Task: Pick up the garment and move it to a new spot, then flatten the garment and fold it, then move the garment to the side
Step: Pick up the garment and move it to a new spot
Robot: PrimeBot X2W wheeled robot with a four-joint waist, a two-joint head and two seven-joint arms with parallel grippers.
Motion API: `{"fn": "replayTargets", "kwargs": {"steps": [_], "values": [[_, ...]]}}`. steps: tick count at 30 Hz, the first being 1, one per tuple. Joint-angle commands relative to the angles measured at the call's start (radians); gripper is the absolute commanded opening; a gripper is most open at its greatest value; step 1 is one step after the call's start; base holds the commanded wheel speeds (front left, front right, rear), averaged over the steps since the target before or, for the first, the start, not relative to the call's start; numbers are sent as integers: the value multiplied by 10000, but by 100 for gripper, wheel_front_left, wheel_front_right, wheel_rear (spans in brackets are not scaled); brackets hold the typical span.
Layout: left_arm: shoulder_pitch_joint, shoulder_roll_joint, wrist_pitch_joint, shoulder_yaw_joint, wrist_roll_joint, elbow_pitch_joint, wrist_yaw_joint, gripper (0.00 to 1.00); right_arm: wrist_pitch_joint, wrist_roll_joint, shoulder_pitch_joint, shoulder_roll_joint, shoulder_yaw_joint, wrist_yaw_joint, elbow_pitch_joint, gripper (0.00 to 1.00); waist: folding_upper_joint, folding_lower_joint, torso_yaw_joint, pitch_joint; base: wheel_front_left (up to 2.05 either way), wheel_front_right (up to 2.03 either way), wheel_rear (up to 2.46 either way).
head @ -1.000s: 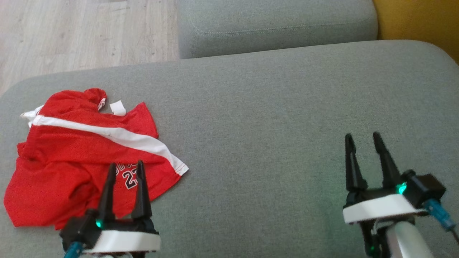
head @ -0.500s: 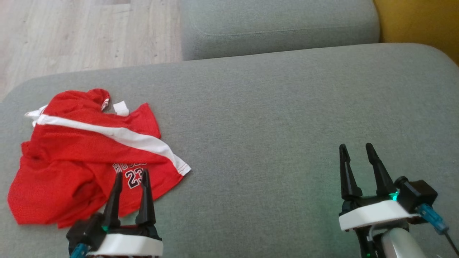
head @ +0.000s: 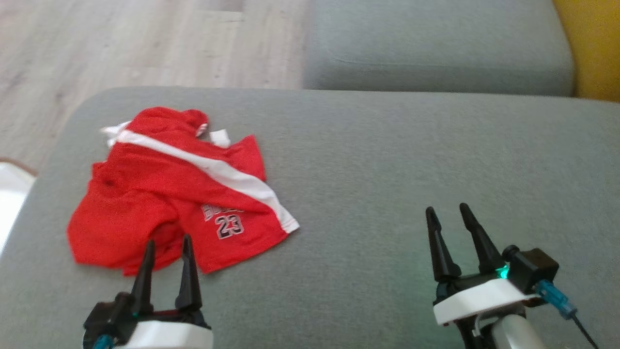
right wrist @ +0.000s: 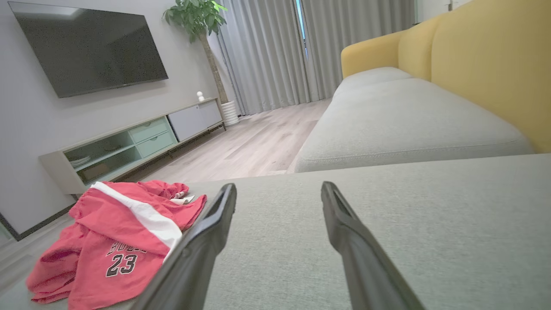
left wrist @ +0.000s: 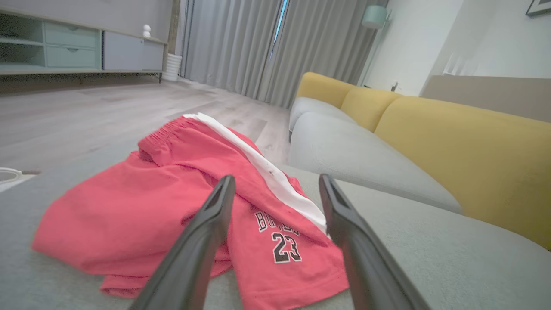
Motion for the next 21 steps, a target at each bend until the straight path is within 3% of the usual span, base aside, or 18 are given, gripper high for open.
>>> {"fn": "replayTargets", "kwargs": {"steps": [1, 9, 21], "values": [[-132, 3, -95, 485, 63, -406, 58, 100, -109, 126, -115, -62, 366, 75, -336, 100, 0, 0, 484, -187, 0, 0, 0], [116, 3, -95, 696, 112, -520, 63, 100, -109, 321, 56, -62, 879, 75, -328, 100, 0, 0, 1351, -423, 0, 0, 0], [240, 3, -95, 997, 207, -554, 31, 100, -109, 517, 121, -62, 1303, 75, -289, 100, 0, 0, 1697, -491, 0, 0, 0]]}}
